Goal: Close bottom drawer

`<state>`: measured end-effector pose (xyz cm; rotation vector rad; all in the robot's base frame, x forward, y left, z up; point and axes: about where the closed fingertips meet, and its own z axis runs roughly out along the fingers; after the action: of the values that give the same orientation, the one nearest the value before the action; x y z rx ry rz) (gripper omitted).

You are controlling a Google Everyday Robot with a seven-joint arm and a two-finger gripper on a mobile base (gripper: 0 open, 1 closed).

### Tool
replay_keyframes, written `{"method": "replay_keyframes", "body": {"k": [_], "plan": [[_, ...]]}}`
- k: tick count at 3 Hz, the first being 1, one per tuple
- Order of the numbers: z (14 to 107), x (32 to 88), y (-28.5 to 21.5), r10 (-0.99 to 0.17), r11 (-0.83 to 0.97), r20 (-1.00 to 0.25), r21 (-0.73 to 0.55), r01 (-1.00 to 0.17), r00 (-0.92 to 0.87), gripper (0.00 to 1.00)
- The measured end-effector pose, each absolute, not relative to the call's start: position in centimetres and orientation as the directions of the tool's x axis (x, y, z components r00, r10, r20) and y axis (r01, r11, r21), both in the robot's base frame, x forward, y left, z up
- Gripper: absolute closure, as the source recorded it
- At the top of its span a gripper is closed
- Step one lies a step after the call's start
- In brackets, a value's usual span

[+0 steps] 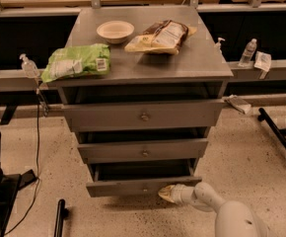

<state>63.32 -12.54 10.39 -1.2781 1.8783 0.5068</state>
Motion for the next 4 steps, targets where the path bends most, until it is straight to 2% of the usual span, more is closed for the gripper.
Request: {"method": "replay_keyframes", "body": {"k": [4], "plan": [[10.6,64.8,-11.5,-0.62,0.36,-0.777,-0.152,-0.921,-0.114,1.0]]}}
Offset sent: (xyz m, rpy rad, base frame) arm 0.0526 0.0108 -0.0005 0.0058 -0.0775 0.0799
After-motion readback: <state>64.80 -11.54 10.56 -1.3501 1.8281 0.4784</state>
